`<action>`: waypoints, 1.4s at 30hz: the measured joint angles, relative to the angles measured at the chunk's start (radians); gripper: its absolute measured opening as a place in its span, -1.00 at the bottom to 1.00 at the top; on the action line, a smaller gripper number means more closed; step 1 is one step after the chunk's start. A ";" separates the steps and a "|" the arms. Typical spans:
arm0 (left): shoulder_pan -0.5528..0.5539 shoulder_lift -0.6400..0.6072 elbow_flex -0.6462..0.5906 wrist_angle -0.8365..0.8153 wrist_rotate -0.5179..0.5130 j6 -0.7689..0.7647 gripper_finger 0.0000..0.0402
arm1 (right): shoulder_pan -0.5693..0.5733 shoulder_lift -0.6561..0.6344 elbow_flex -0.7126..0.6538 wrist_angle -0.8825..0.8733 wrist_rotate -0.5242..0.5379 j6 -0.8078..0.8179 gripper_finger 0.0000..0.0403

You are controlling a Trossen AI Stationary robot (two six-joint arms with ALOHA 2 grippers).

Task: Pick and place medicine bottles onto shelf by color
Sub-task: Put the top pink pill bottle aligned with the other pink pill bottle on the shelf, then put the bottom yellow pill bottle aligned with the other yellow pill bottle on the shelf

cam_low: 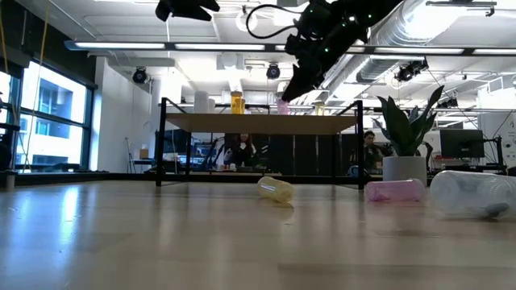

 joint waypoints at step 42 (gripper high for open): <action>0.006 0.000 0.000 -0.004 0.000 0.034 0.02 | 0.152 -0.253 0.001 -0.377 0.056 0.653 -0.16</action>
